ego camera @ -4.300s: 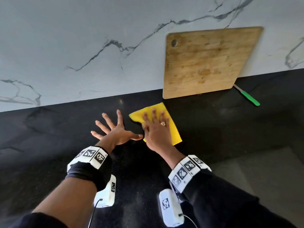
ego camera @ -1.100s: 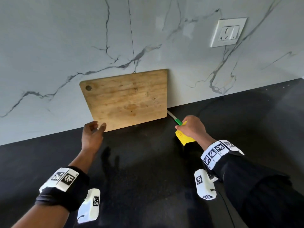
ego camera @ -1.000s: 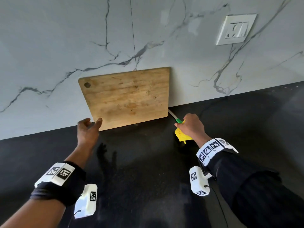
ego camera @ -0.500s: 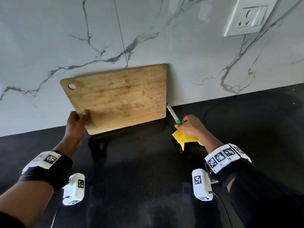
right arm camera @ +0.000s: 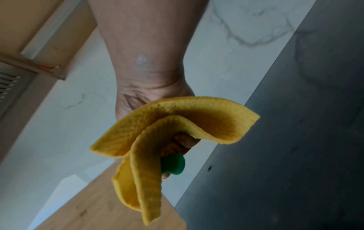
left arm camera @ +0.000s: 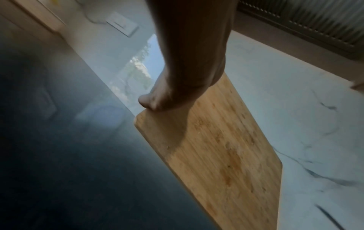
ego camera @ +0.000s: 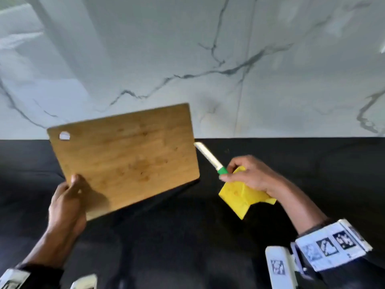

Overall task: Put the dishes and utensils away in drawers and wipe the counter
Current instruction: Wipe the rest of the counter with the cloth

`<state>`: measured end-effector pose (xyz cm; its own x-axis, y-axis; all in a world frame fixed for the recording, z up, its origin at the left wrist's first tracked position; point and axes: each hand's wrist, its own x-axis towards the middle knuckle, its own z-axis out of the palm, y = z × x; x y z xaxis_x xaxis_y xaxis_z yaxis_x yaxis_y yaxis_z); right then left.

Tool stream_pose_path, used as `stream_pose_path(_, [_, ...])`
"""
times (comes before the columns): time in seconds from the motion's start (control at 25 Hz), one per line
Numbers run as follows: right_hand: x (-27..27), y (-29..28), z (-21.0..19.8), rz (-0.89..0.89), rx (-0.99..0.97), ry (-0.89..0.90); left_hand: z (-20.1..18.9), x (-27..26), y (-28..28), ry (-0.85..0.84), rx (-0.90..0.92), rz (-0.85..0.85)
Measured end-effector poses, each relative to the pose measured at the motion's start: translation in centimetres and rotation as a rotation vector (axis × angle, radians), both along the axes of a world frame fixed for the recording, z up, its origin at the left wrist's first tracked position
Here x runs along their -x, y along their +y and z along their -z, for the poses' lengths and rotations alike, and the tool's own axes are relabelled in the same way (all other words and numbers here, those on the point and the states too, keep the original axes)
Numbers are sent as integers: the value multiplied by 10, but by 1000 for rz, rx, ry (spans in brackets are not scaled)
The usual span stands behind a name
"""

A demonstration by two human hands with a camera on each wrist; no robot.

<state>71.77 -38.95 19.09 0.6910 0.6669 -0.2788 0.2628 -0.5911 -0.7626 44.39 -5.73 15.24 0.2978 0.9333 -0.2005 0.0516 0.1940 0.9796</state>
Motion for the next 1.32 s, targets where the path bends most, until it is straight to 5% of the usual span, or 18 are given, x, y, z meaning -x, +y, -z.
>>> stream_pose_path(0.28, [144, 225, -1, -242, 19, 51, 24, 141, 132, 57, 203, -160])
stream_pose_path(0.48, [240, 376, 37, -217, -9, 144, 28, 207, 217, 103, 289, -262])
stream_pose_path(0.64, [277, 436, 65, -147, -36, 106, 32, 233, 263, 168, 338, -315])
stream_pose_path(1.04, [299, 466, 78, -161, -79, 66, 48, 249, 297, 293, 388, -207])
stream_pose_path(1.32, [273, 379, 43, 227, -491, 866, 27, 210, 256, 431, 212, -255])
